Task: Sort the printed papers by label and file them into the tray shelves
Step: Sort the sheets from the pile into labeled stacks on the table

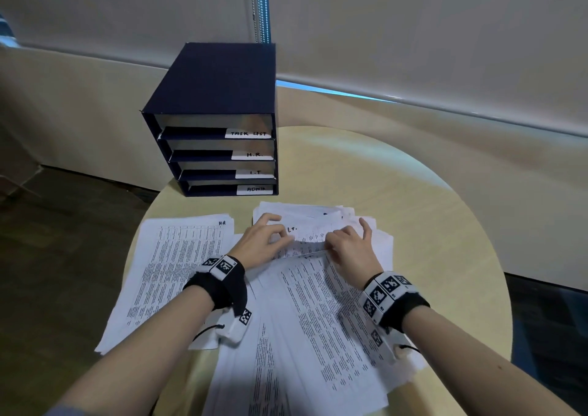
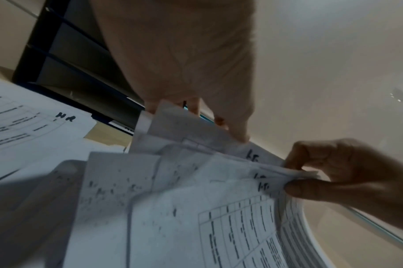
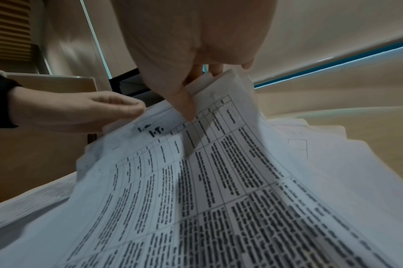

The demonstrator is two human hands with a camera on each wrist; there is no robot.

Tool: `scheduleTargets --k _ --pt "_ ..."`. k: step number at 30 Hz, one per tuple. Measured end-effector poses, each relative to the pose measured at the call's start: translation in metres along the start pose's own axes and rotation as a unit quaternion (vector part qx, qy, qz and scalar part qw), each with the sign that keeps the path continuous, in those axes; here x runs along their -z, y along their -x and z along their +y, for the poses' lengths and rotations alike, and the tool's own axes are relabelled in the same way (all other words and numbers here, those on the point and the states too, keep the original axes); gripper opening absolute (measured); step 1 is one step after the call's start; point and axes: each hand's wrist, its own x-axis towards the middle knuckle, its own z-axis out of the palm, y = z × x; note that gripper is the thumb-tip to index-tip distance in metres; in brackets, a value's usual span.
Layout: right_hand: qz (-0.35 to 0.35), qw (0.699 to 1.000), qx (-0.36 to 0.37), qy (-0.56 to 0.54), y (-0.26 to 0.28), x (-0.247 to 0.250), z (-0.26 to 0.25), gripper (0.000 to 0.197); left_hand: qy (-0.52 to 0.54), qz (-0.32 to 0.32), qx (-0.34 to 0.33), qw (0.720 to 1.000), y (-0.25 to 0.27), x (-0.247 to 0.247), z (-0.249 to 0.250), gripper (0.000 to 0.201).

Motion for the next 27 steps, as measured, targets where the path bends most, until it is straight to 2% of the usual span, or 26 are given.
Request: scheduleTargets --k 1,4,6,9,11,13,15,18,20,21,23,24,25,27 --pt "-0.005 1.0 -0.002 -0.002 0.001 0.0 0.0 0.006 0.015 0.009 0.021 1.0 -0.001 0.002 0.002 0.028" --pt "-0.019 1.0 0.002 0.009 0.003 0.003 0.004 0.01 0.015 0.046 0.053 0.997 -0.005 0.005 0.007 0.007" --pt "-0.021 1.0 -0.004 0.003 0.004 0.004 0.006 0.021 0.027 0.056 0.063 0.996 -0.008 0.005 0.008 0.02" --pt "-0.01 1.0 -0.018 -0.012 0.005 0.008 0.008 0.051 0.052 0.053 0.002 0.997 -0.007 0.009 0.019 0.015" --pt "-0.013 0.999 -0.035 0.007 0.004 0.011 0.008 0.06 0.07 0.039 -0.038 0.996 -0.004 0.012 0.026 0.01" --pt "-0.016 0.997 -0.063 0.031 0.003 0.016 0.011 0.045 0.111 0.045 -0.045 0.992 0.001 0.013 0.028 0.012" --pt "-0.012 0.995 -0.097 0.031 0.001 0.023 0.013 0.023 0.186 0.062 -0.015 0.98 0.007 0.016 0.031 0.012" --pt "0.01 0.988 -0.148 -0.039 -0.002 0.037 0.024 0.012 0.291 0.047 0.07 0.953 0.019 0.013 0.032 0.044" --pt "0.037 0.98 -0.167 -0.105 -0.005 0.048 0.032 0.009 0.29 0.032 0.096 0.952 0.023 0.003 0.026 0.059" --pt "0.053 0.974 -0.174 -0.132 -0.007 0.053 0.034 0.009 0.32 0.029 0.109 0.941 0.026 -0.003 0.027 0.069" --pt "0.111 0.957 -0.19 -0.191 -0.006 0.064 0.033 0.011 0.425 0.037 0.145 0.893 0.028 -0.01 0.034 0.087" --pt "0.158 0.942 -0.198 -0.221 -0.003 0.069 0.032 0.012 0.463 0.047 0.148 0.873 0.029 -0.01 0.04 0.084" --pt "0.206 0.922 -0.21 -0.251 0.0 0.075 0.032 0.018 0.486 0.066 0.134 0.861 0.028 -0.006 0.05 0.073" --pt "0.267 0.872 -0.239 -0.335 0.006 0.087 0.036 0.042 0.493 0.082 0.08 0.863 0.027 0.008 0.065 0.042"
